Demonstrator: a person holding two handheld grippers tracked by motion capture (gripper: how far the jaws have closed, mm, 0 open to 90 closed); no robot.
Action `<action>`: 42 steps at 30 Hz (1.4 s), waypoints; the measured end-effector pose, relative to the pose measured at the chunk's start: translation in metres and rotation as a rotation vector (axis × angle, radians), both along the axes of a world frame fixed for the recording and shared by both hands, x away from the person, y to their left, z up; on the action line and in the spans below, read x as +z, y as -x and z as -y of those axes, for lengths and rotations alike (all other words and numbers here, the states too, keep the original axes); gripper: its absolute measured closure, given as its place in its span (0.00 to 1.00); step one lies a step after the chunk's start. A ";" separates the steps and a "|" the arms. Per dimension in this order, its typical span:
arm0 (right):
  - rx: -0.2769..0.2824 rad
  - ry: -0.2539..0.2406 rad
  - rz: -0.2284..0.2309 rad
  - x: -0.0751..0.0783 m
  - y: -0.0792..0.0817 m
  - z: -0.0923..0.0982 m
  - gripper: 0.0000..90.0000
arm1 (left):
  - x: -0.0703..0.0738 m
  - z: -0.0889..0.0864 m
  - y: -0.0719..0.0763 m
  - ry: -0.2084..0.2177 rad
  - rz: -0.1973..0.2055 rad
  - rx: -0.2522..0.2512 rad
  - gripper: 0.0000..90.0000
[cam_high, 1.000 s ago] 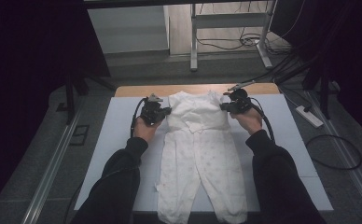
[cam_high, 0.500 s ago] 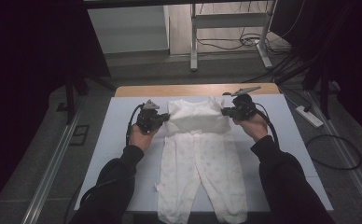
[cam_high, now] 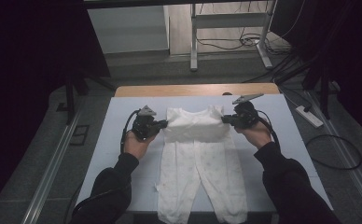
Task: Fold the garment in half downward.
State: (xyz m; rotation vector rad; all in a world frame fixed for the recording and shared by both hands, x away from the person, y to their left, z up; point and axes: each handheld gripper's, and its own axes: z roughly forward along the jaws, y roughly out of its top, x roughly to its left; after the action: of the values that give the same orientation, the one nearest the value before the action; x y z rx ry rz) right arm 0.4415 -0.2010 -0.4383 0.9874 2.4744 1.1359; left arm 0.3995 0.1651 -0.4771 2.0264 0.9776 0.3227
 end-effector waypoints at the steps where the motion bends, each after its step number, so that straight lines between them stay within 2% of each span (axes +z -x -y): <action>1: 0.005 0.000 0.003 0.001 0.003 0.000 0.96 | 0.001 0.000 0.003 -0.001 0.003 -0.001 0.97; 9: 0.031 -0.010 -0.007 0.003 0.023 0.004 0.96 | 0.005 -0.001 0.023 -0.011 -0.012 -0.019 0.97; 14: 0.057 0.007 -0.013 0.002 0.038 0.004 0.96 | 0.007 -0.001 0.036 -0.020 -0.034 -0.036 0.97; 22: 0.088 0.005 -0.016 0.006 0.061 0.006 0.96 | 0.007 0.000 0.056 -0.029 -0.063 -0.052 0.97; 27: 0.100 0.003 -0.027 0.006 0.076 0.010 0.96 | 0.007 0.001 0.069 -0.019 -0.079 -0.066 0.97; 31: 0.122 0.011 -0.045 0.005 0.087 0.014 0.96 | 0.006 0.000 0.079 0.013 -0.100 -0.074 0.97; 42: 0.144 0.017 -0.069 0.000 0.118 0.024 0.96 | 0.003 0.011 0.107 -0.032 -0.107 -0.102 0.97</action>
State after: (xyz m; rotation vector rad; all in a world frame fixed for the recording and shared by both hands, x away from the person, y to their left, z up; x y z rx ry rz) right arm 0.3237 -0.2246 -0.4383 0.8697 2.6429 1.1381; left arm 0.2927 0.1543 -0.4739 2.1321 0.9351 0.1774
